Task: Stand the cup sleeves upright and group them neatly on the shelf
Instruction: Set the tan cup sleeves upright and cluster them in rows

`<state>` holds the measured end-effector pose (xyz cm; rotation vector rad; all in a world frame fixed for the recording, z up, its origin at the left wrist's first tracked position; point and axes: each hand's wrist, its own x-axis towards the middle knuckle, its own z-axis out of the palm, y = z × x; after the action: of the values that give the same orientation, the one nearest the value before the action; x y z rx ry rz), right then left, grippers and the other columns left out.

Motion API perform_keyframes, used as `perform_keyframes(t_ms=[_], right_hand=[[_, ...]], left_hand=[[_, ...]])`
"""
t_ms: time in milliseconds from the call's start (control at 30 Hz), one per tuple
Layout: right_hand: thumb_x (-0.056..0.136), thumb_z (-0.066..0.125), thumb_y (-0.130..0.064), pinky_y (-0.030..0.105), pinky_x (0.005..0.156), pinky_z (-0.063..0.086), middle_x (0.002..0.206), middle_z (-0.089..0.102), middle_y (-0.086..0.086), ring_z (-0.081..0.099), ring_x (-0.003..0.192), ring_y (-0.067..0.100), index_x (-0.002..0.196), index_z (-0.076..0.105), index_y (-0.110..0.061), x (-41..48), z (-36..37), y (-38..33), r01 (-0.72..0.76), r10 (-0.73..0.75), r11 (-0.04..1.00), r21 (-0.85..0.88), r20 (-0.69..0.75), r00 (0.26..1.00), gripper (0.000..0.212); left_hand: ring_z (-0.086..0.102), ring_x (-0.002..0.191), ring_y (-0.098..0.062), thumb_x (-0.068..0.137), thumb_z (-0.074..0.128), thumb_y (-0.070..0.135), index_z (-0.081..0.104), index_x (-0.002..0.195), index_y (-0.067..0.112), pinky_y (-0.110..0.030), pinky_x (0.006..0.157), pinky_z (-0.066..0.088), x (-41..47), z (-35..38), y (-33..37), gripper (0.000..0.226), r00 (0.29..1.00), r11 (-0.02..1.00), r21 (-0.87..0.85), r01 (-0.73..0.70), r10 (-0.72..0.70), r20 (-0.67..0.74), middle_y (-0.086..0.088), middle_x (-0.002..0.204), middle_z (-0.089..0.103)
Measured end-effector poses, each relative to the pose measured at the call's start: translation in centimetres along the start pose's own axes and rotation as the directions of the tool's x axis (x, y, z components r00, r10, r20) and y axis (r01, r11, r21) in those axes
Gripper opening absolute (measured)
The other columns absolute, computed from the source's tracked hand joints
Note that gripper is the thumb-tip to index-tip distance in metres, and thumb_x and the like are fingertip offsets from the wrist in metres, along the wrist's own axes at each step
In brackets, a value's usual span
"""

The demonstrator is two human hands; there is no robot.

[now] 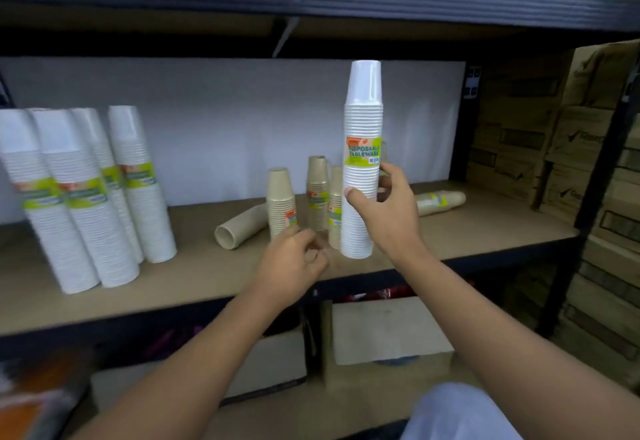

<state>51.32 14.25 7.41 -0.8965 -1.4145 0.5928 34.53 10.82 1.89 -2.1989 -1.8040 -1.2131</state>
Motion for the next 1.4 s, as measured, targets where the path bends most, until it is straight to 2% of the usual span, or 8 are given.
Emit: perform_keyframes(t_ms=[133, 233, 400, 533, 767, 1067, 1167, 1400], right_hand=[[0.079, 0.078, -0.021, 0.017, 0.078, 0.050, 0.109, 0.064, -0.017, 0.062, 0.097, -0.002, 0.117, 0.053, -0.035, -2.6, 4.8, -1.8, -0.005, -0.004, 0.996, 0.093, 0.097, 0.995, 0.048], [0.080, 0.078, -0.019, 0.011, 0.077, 0.049, 0.107, 0.064, -0.015, 0.061, 0.092, -0.010, 0.120, 0.053, -0.032, -4.3, 8.8, -2.8, -0.015, -0.011, 0.989, 0.147, 0.178, 0.984, 0.048], [0.080, 0.079, -0.019, 0.007, 0.074, 0.046, 0.102, 0.061, -0.020, 0.060, 0.091, -0.005, 0.123, 0.052, -0.031, -6.8, 15.5, -3.9, -0.052, -0.010, 0.978, 0.201, 0.293, 0.956, 0.052], [0.079, 0.079, -0.021, 0.017, 0.081, 0.047, 0.111, 0.062, -0.013, 0.061, 0.101, 0.003, 0.119, 0.050, -0.036, -7.9, 20.2, -3.9, -0.062, -0.022, 0.973, 0.221, 0.358, 0.933, 0.052], [0.079, 0.078, -0.022, -0.001, 0.073, 0.040, 0.112, 0.063, -0.014, 0.055, 0.093, -0.018, 0.120, 0.050, -0.036, -7.8, 25.6, -3.5, -0.062, -0.027, 0.976, 0.208, 0.401, 0.916, 0.051], [0.082, 0.078, -0.026, -0.001, 0.076, 0.041, 0.113, 0.060, -0.018, 0.054, 0.096, -0.019, 0.122, 0.049, -0.034, -7.4, 28.5, -2.2, -0.029, -0.058, 0.977, 0.213, 0.389, 0.919, 0.050], [0.080, 0.079, -0.021, 0.008, 0.083, 0.047, 0.117, 0.060, -0.016, 0.058, 0.100, -0.009, 0.126, 0.045, -0.029, -8.2, 28.5, -1.1, -0.041, -0.054, 0.973, 0.227, 0.396, 0.917, 0.057], [0.075, 0.080, -0.018, 0.008, 0.077, 0.048, 0.118, 0.058, -0.015, 0.058, 0.099, -0.010, 0.122, 0.040, -0.032, -8.8, 28.4, 0.1, -0.089, -0.015, 0.977, 0.194, 0.479, 0.877, 0.064]], left_hand=[[0.058, 0.088, -0.014, 0.083, 0.065, 0.030, 0.068, 0.086, 0.019, -0.024, 0.070, 0.035, -3.1, -4.8, -4.4, 0.013, 0.993, 0.990, 0.085, 0.110, -0.105, -0.053, 0.003, 0.091, 0.061], [0.055, 0.087, -0.013, 0.084, 0.062, 0.033, 0.068, 0.086, 0.022, -0.028, 0.072, 0.040, -5.7, -8.6, -7.6, 0.012, 0.976, 0.969, 0.135, 0.208, -0.196, -0.098, 0.007, 0.089, 0.057], [0.056, 0.084, -0.019, 0.086, 0.060, 0.031, 0.066, 0.086, 0.017, -0.034, 0.075, 0.047, -9.3, -14.0, -12.6, 0.015, 0.925, 0.897, 0.240, 0.370, -0.332, -0.184, 0.001, 0.088, 0.058], [0.053, 0.077, -0.021, 0.086, 0.059, 0.033, 0.059, 0.076, 0.020, -0.032, 0.065, 0.039, -11.6, -16.8, -16.4, 0.017, 0.863, 0.820, 0.280, 0.499, -0.442, -0.245, 0.002, 0.081, 0.054], [0.051, 0.087, -0.028, 0.084, 0.059, 0.031, 0.060, 0.074, 0.017, -0.039, 0.073, 0.047, -13.3, -19.6, -21.9, 0.018, 0.762, 0.698, 0.320, 0.640, -0.523, -0.383, -0.003, 0.085, 0.056], [0.054, 0.093, -0.035, 0.084, 0.058, 0.032, 0.065, 0.080, 0.016, -0.040, 0.084, 0.046, -11.7, -21.1, -26.6, 0.018, 0.682, 0.618, 0.301, 0.727, -0.593, -0.429, -0.009, 0.092, 0.059], [0.051, 0.099, -0.034, 0.086, 0.058, 0.033, 0.065, 0.081, 0.020, -0.040, 0.087, 0.045, -11.7, -20.6, -26.9, 0.015, 0.682, 0.612, 0.314, 0.726, -0.583, -0.441, -0.008, 0.098, 0.060], [0.050, 0.100, -0.034, 0.086, 0.058, 0.032, 0.066, 0.083, 0.020, -0.039, 0.088, 0.042, -11.9, -20.3, -27.0, 0.015, 0.685, 0.610, 0.328, 0.721, -0.558, -0.469, -0.007, 0.100, 0.060]])
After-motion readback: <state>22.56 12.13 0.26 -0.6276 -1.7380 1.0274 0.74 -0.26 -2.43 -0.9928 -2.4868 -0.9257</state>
